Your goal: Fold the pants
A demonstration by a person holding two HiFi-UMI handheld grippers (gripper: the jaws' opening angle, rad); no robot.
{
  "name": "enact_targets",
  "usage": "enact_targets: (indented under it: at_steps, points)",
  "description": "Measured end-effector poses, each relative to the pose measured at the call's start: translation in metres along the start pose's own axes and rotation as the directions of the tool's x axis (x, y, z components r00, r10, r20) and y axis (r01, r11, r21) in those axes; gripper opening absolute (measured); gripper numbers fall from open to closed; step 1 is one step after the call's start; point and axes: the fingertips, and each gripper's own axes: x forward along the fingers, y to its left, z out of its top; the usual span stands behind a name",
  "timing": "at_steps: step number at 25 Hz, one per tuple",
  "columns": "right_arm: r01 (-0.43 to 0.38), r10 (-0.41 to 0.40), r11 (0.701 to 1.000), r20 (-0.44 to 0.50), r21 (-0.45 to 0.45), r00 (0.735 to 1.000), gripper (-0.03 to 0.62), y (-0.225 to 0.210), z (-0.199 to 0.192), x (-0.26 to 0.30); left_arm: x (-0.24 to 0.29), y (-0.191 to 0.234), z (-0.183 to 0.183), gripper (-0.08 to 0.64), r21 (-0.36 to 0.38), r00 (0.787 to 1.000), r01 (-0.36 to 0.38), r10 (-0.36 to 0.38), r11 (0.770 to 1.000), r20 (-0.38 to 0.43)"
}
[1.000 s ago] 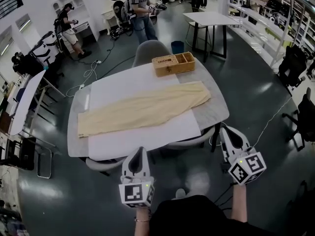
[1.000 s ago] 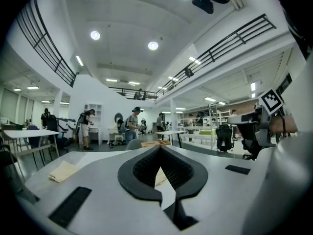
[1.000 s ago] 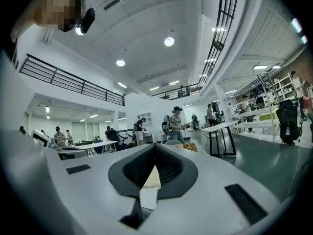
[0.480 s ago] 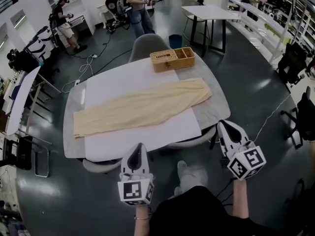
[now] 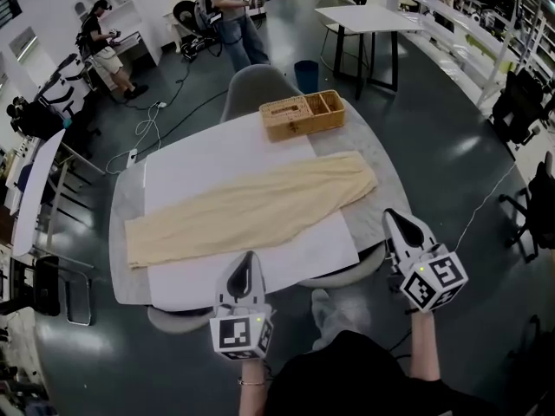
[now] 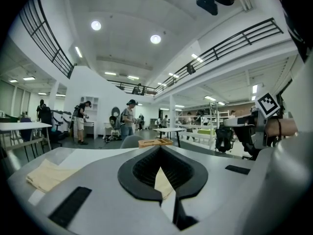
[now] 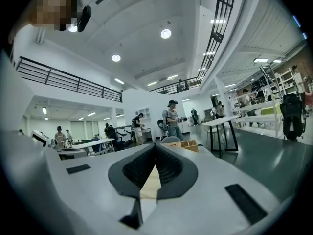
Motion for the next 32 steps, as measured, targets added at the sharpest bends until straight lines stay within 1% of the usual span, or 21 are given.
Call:
enact_targets:
  at_steps: [7, 14, 20, 24, 27, 29, 32]
  points:
    - [0.012, -0.012, 1.0, -0.037, 0.008, 0.999, 0.014, -0.032, 0.002, 0.043, 0.047, 0.006, 0.003, 0.014, -0.009, 1.0, 0.012, -0.012, 1.0, -0.025]
    - [0.029, -0.027, 0.999, -0.04, 0.041, 0.999, 0.014, -0.059, 0.004, 0.083, 0.081, 0.012, 0.007, 0.014, -0.012, 0.999, 0.005, -0.005, 1.0, -0.048]
    - [0.008, -0.003, 0.997, -0.057, 0.082, 0.998, 0.014, -0.079, -0.003, 0.111, 0.108, 0.014, -0.002, 0.014, -0.011, 0.997, 0.008, -0.009, 1.0, -0.077]
    - [-0.002, 0.012, 0.996, -0.112, 0.092, 0.994, 0.014, -0.097, -0.012, 0.131, 0.128, 0.018, -0.008, 0.014, -0.015, 0.995, 0.021, -0.022, 1.0, -0.092]
    - [0.012, 0.003, 0.996, -0.167, 0.088, 0.986, 0.014, -0.111, -0.026, 0.146, 0.144, 0.02, -0.016, 0.014, -0.023, 0.993, 0.032, -0.035, 0.999, -0.117]
    - [0.018, 0.001, 0.996, -0.209, 0.088, 0.978, 0.014, -0.119, -0.038, 0.155, 0.154, 0.021, -0.021, 0.014, -0.027, 0.989, 0.044, -0.047, 0.999, -0.137]
    - [0.035, -0.008, 0.995, -0.282, 0.091, 0.959, 0.014, -0.127, -0.059, 0.164, 0.166, 0.023, -0.034, 0.014, -0.033, 0.983, 0.064, -0.068, 0.997, -0.172]
